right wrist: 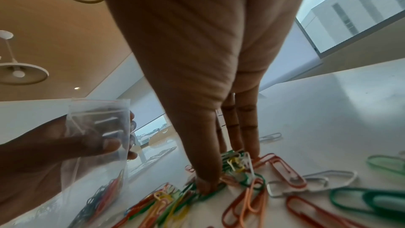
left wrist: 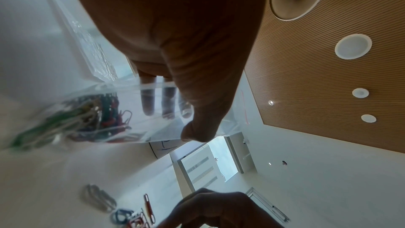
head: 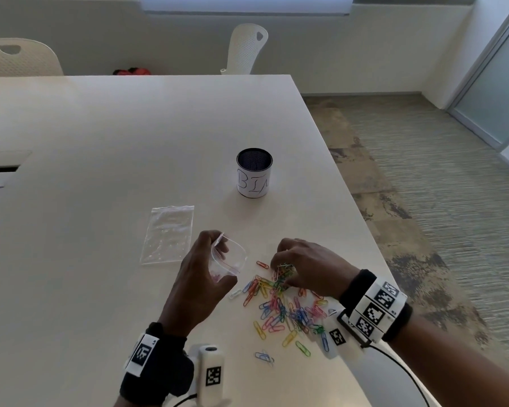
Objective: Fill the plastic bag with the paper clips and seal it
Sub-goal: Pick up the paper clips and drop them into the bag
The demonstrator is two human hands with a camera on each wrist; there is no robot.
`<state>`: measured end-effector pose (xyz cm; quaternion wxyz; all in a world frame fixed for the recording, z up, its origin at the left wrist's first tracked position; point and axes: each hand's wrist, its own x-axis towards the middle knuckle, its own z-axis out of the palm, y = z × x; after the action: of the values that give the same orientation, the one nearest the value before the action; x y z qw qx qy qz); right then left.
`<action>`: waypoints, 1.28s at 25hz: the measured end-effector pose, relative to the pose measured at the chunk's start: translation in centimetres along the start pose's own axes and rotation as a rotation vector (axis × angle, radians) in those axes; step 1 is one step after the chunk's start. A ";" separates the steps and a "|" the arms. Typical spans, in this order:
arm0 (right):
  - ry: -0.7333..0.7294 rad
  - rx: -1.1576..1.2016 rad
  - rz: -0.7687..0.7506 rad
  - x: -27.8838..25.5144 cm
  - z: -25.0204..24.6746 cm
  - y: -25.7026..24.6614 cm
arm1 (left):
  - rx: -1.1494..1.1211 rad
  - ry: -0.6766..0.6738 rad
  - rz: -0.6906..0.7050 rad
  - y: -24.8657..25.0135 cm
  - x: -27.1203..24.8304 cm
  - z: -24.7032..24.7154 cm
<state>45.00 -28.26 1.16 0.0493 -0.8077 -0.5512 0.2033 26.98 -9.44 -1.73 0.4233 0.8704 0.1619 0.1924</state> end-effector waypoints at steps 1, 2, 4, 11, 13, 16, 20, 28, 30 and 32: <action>0.023 0.009 -0.014 -0.1 0.1 0.0 | 0.002 0.005 -0.004 0.1 0.0 0.0; 0.037 0.009 -0.024 -0.2 0.2 -0.1 | 0.000 0.013 -0.005 0.2 -0.1 0.1; 0.058 -0.017 -0.033 -0.1 0.1 -0.3 | 0.003 0.033 -0.002 0.4 -0.2 0.3; 0.136 -0.018 -0.027 1.0 0.4 0.2 | 0.030 0.051 -0.003 0.6 -0.8 0.5; 0.188 0.104 0.000 0.9 0.0 1.0 | 0.033 0.043 0.001 0.6 -0.8 0.4; 0.251 0.297 0.037 0.8 -0.6 2.5 | 0.030 0.042 0.004 0.5 -0.6 0.4; 0.278 0.671 0.155 0.3 -1.6 3.0 | 0.007 0.042 0.002 0.4 -0.4 0.4; 0.430 1.149 0.003 -0.1 -4.7 -3.4 | 0.002 0.036 -0.011 0.4 -0.3 0.8; 0.465 1.051 -0.056 0.7 -4.5 -5.4 | -0.006 0.037 -0.024 0.5 -0.3 0.7; 0.488 0.884 -0.104 1.5 -3.9 -6.8 | -0.010 0.039 -0.047 0.6 -0.3 0.7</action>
<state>41.06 -23.65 6.38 0.5241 -0.7049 -0.4245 0.2196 27.10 -10.43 -1.72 0.4287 0.8603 0.1898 0.2001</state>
